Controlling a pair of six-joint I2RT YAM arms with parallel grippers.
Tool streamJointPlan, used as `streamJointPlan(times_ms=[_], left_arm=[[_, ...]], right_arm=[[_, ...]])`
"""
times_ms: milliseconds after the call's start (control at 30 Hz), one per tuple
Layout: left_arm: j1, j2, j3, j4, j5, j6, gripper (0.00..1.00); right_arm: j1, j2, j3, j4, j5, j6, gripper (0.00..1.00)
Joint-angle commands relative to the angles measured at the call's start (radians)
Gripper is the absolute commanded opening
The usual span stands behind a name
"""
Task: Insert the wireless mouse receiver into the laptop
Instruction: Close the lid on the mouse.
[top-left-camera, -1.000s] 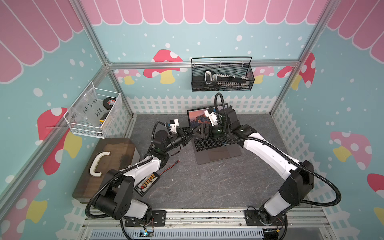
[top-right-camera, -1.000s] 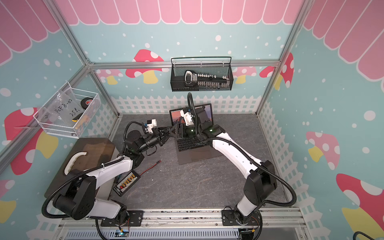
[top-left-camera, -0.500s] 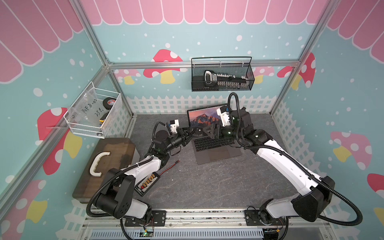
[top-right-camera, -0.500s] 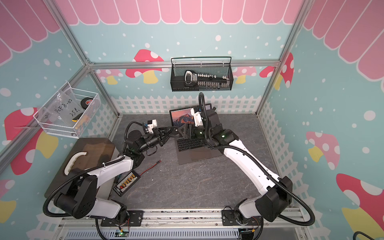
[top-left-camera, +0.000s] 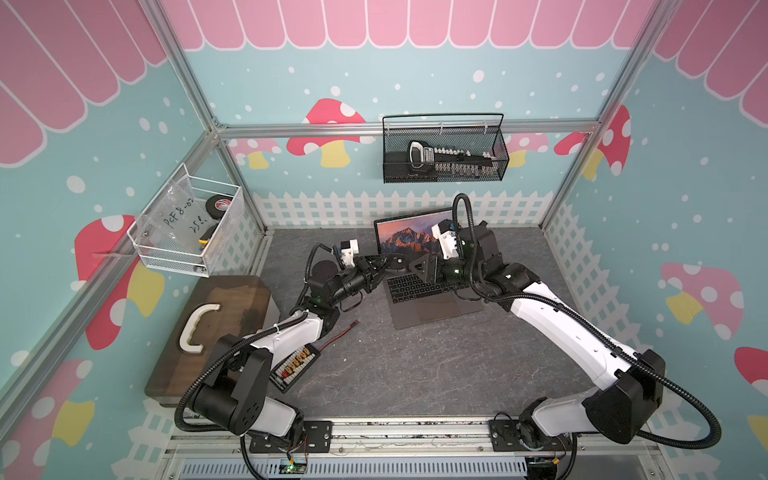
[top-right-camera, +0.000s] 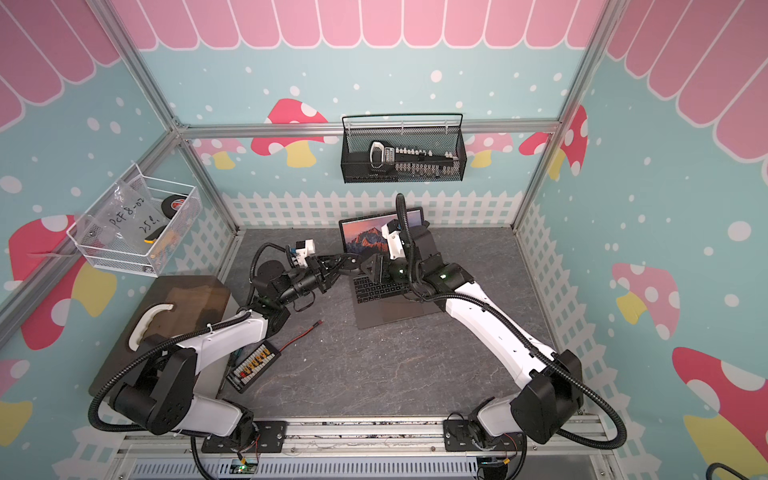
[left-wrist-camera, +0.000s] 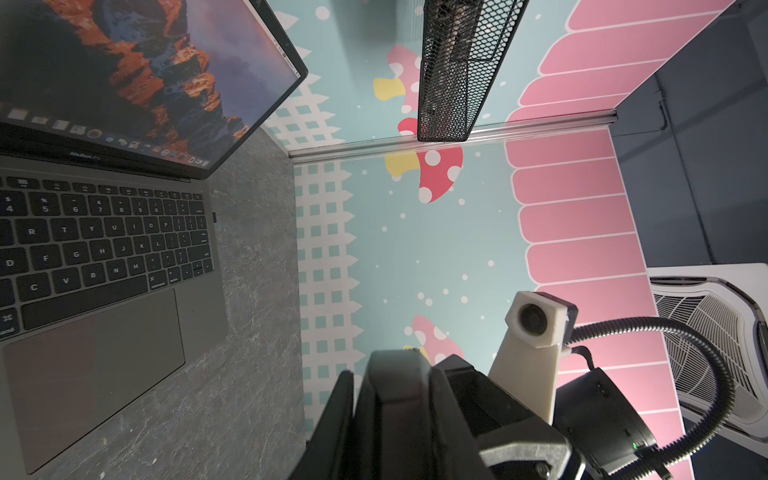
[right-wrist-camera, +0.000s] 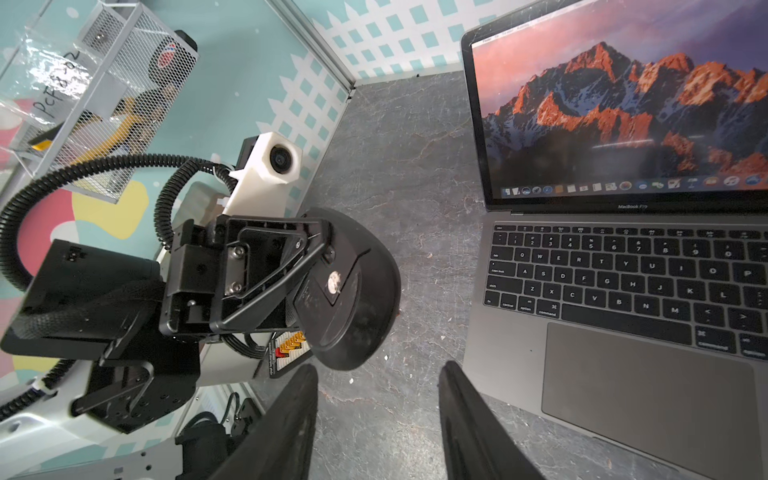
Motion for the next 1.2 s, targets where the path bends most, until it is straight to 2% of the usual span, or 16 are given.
streamJointPlan(times_ms=[0,200,233,533,1167], left_arm=[[-0.004,0.005,0.017,0.03,0.014,0.024,0.0],[-0.004,0.002,0.019,0.022,0.016,0.026,0.0],[-0.004,0.001,0.02,0.02,0.016,0.027,0.0],[-0.003,-0.012,0.019,-0.002,0.01,0.043,0.0],[-0.007,-0.027,0.015,0.01,0.007,0.042,0.0]], right_arm=[[0.001,-0.01,-0.011,0.029,-0.008,0.003,0.35],[0.005,0.0,-0.01,0.063,-0.046,0.009,0.01],[0.006,0.002,-0.01,0.066,-0.048,0.01,0.0],[0.014,0.036,0.007,0.08,-0.078,0.015,0.0],[0.026,0.068,0.019,0.078,-0.052,0.049,0.0]])
